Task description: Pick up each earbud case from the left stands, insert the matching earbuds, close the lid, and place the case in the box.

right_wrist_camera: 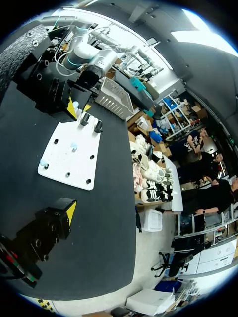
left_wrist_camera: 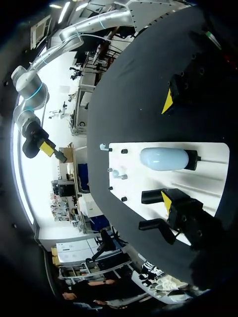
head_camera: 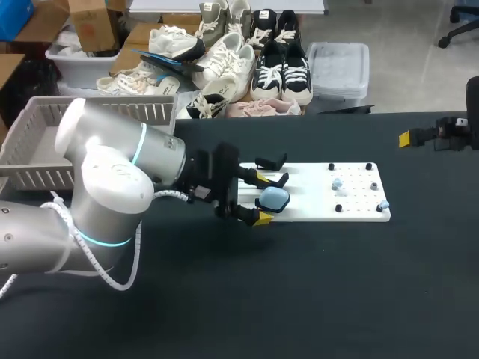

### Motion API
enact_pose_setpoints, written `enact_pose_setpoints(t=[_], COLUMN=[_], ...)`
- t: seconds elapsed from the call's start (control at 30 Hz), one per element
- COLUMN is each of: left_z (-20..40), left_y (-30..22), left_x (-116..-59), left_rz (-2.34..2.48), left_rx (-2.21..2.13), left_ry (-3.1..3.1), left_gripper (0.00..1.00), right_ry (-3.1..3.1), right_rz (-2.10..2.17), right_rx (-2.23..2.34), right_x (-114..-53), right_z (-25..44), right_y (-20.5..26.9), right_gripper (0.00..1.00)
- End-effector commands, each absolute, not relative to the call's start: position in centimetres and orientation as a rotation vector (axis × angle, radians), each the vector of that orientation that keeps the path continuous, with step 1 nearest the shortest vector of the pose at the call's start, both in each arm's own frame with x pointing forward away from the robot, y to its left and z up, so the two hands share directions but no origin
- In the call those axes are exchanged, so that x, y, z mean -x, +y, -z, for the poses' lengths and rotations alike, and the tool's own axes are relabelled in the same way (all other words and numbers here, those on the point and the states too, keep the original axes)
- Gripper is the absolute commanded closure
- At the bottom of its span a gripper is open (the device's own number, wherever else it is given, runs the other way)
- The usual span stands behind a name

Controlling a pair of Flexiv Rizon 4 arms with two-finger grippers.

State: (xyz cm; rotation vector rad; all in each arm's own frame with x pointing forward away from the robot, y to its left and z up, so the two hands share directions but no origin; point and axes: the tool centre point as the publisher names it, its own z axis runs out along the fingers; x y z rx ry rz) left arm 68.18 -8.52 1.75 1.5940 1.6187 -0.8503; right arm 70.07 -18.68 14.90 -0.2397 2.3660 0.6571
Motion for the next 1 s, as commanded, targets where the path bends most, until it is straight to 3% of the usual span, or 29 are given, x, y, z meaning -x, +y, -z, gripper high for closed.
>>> enact_pose_setpoints(t=[0.03, 0.5, 0.63, 1.0], left_z=[-1.24, -1.13, -1.05, -0.93], left_y=[-8.82, -8.98, -9.03, -9.17], left_x=[-68.62, -68.51, -68.52, -68.58], left_rz=[0.854, 0.862, 0.864, 0.867], left_rx=[-1.592, -1.578, -1.573, -1.559], left_ry=[1.626, 1.632, 1.635, 1.642], left_gripper=[0.00, 0.01, 0.18, 0.23], right_ry=[2.367, 2.367, 2.367, 2.367], right_rz=[-0.662, -0.662, -0.662, -0.662], right_rx=[0.243, 0.243, 0.243, 0.243], right_x=[-70.16, -70.16, -70.16, -70.16], right_z=[-14.88, -14.88, -14.88, -14.88], right_y=[-18.76, -18.76, -18.76, -18.76], right_gripper=[0.00, 0.00, 0.00, 0.00])
